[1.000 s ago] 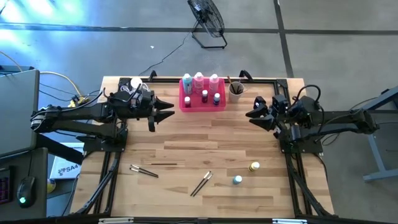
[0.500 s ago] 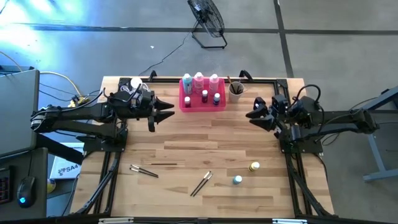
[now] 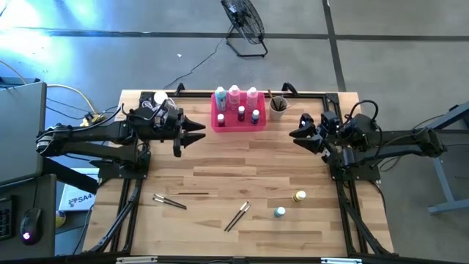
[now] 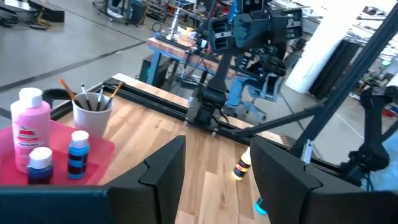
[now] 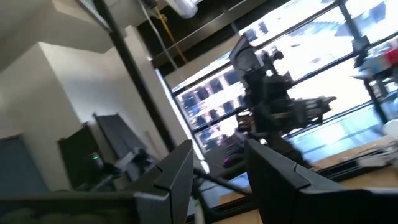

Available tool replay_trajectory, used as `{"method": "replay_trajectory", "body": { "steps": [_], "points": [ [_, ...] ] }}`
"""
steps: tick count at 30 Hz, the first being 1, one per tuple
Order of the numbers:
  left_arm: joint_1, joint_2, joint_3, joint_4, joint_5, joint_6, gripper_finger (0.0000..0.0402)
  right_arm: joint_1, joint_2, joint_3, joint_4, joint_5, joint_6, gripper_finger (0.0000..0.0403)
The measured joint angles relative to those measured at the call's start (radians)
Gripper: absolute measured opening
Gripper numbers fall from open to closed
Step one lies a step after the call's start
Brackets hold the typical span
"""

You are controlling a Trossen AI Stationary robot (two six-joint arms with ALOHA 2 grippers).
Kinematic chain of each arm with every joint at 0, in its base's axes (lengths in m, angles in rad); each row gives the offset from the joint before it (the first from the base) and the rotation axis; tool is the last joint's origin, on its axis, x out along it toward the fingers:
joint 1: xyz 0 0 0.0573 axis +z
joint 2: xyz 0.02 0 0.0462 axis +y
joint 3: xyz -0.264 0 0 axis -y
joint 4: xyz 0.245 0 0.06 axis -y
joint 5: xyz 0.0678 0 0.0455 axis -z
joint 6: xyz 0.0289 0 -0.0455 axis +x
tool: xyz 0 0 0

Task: Pick & Place Paint Supplies
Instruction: Put the small yellow paint bottle into the pink bin

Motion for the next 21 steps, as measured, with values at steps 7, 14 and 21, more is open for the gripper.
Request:
{"method": "replay_trajectory", "body": {
  "steps": [7, 14, 21],
  "points": [
    [0.0, 0.0, 0.0, 0.0, -0.003, 0.0, 0.0177, 0.0, 0.0, 0.06, -0.087, 0.054, -0.091, 0.0125],
    [0.0, 0.0, 0.0, 0.0, -0.004, 0.0, 0.0177, 0.022, 0.023, 0.24, -0.352, 0.054, -0.206, 0.0095],
    [0.0, 0.0, 0.0, 0.0, -0.004, 0.0, 0.0177, 0.078, 0.082, 0.359, -0.572, 0.139, -0.27, 0.0076]
  ]
}}
